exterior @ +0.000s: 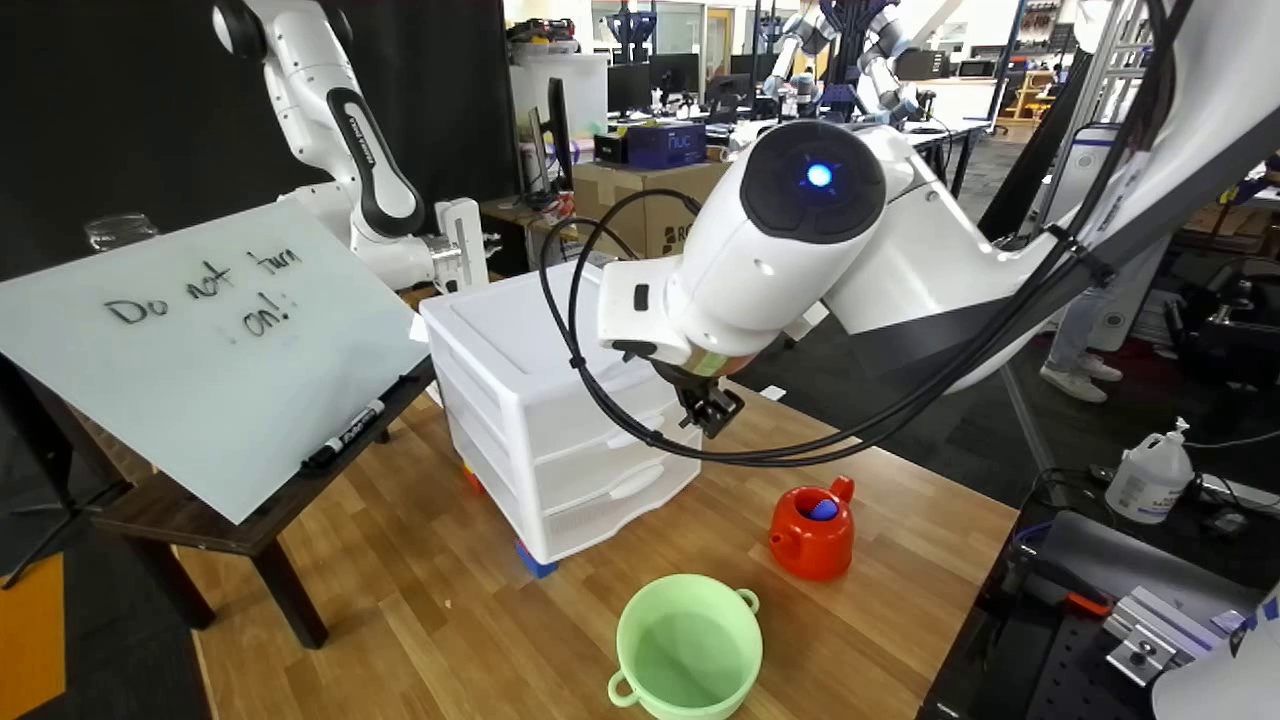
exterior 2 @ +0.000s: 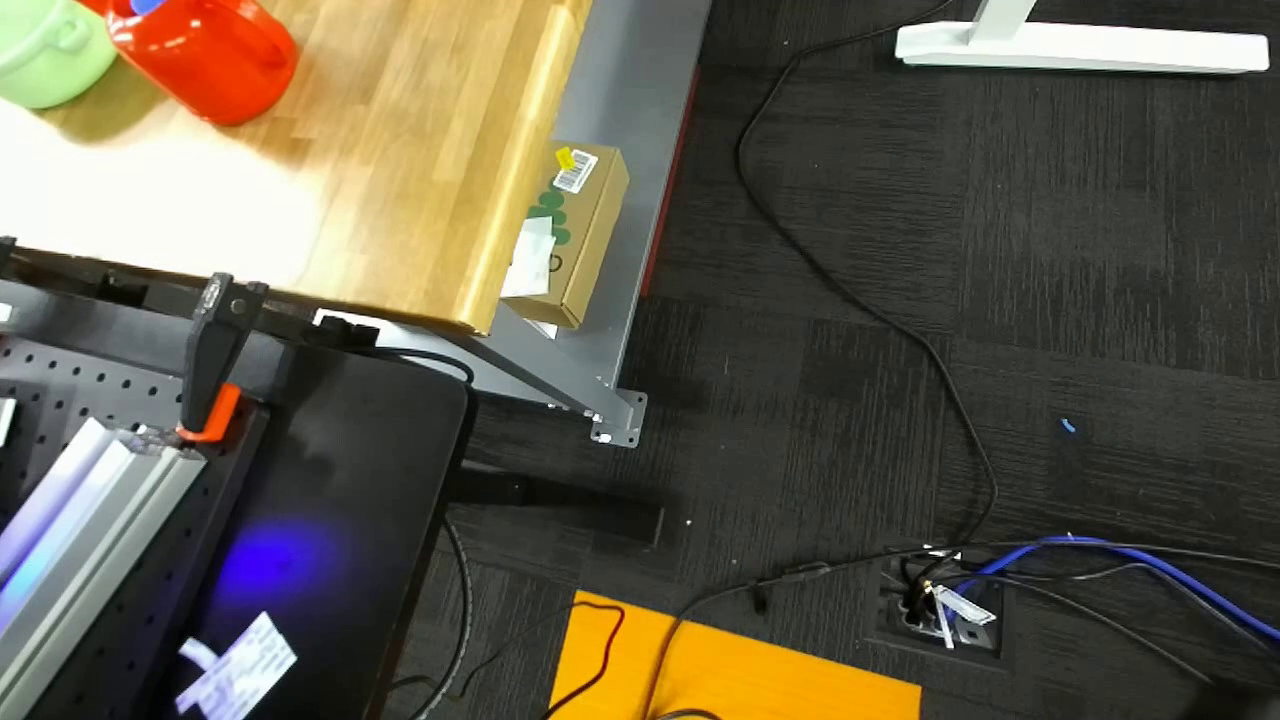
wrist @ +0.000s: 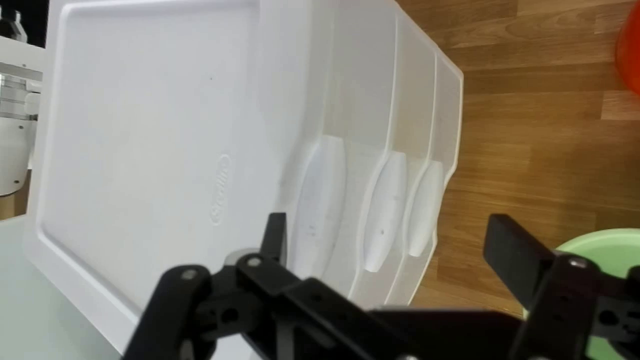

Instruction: Open the top drawer

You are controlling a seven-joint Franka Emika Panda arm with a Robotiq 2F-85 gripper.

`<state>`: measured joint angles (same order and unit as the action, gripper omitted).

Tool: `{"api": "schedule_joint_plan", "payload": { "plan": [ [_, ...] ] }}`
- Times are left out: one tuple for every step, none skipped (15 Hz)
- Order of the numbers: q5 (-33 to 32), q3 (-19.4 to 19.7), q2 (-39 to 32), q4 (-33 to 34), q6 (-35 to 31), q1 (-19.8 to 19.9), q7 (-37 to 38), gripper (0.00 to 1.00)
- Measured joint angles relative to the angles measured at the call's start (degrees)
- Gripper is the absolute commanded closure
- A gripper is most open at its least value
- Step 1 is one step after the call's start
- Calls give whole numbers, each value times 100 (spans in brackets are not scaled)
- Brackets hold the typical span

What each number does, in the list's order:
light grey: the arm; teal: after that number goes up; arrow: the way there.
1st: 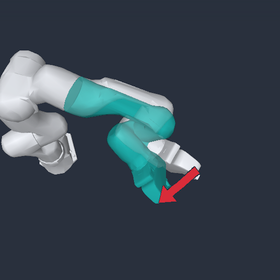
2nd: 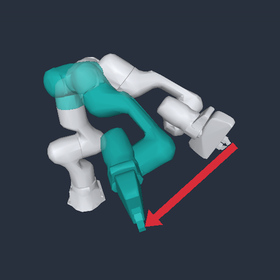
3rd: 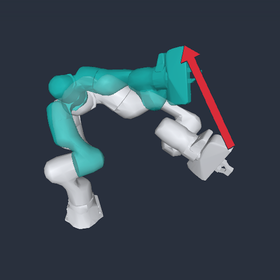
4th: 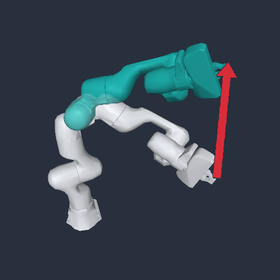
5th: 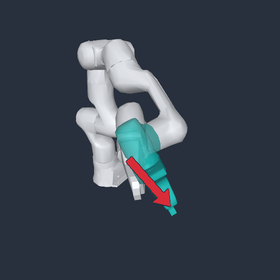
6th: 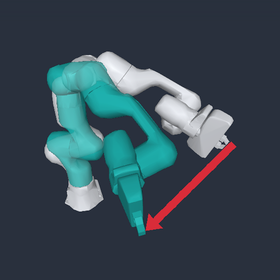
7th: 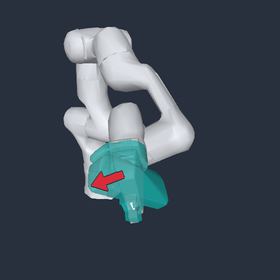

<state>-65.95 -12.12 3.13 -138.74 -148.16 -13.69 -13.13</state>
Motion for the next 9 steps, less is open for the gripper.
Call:
{"api": "schedule_joint_plan", "payload": {
  "plan": [
    [-115, 0, -3, -12, -1, 0, 179, 0],
    [-196, -1, -8, -38, -5, 0, 344, 0],
    [-246, -3, -10, -76, -19, 0, 503, 0],
    [-284, -7, -11, -124, -46, 0, 657, 0],
    [-315, -17, -11, -175, -75, -1, 811, 0],
    [-333, -30, -11, -223, -93, -2, 945, 0],
    [-351, -40, -11, -264, -96, -2, 1062, 0],
    [-367, -43, -11, -289, -96, -2, 1158, 0],
    [-382, -43, -11, -300, -97, -2, 1221, 0]
  ]
}}
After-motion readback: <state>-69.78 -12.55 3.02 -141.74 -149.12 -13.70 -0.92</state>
